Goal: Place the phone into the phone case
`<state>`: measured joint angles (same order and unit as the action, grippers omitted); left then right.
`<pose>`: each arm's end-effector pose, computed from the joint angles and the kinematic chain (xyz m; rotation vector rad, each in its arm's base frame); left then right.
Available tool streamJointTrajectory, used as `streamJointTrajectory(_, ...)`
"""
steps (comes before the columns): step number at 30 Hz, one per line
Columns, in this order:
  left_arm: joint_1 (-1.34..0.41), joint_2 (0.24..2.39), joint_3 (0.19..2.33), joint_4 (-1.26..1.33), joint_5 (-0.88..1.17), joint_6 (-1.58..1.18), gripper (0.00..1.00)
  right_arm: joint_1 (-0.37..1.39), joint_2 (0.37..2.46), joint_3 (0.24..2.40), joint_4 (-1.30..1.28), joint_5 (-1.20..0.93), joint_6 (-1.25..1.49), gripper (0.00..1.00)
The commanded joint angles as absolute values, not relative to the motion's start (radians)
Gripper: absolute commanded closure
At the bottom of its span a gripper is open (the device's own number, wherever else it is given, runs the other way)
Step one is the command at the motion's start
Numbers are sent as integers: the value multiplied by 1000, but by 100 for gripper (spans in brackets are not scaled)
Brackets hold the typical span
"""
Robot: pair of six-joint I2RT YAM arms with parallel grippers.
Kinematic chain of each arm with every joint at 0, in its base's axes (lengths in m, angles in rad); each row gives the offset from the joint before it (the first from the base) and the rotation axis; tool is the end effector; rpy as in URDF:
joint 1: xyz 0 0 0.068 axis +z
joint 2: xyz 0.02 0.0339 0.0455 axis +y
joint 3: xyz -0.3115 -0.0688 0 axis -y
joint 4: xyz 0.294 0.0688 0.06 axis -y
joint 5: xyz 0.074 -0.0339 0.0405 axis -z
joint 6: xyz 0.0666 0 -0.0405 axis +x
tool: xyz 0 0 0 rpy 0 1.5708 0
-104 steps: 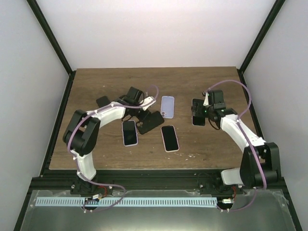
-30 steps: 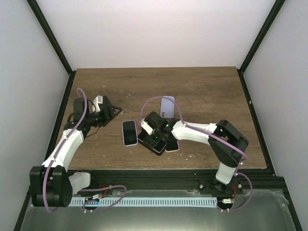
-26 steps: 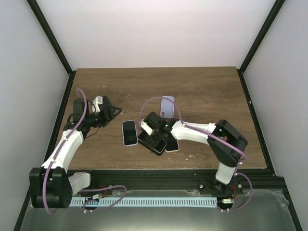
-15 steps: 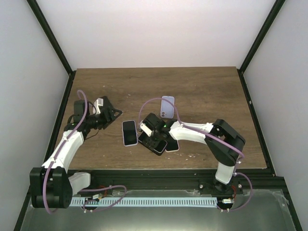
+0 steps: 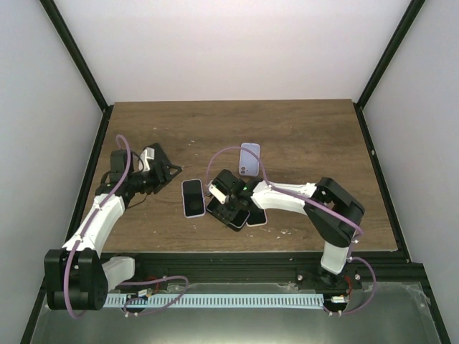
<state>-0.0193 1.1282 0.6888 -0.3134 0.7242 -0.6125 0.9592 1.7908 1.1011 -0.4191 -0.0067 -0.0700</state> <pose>0.2677 -0.0493 0.2395 -0.3156 2.3432 -1.1542 0.2383 0.3405 0.1508 -1.3374 2.3609 0.2827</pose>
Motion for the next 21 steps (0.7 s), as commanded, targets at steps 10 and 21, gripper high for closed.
streamJointTrajectory(10,-16,1107,662,-336,750,-583,33,952,1740,1152,-480,-43,11,15)
streamJointTrajectory(21,-82,1101,623,-316,736,-589,44,913,1740,1126,-487,-83,43,20)
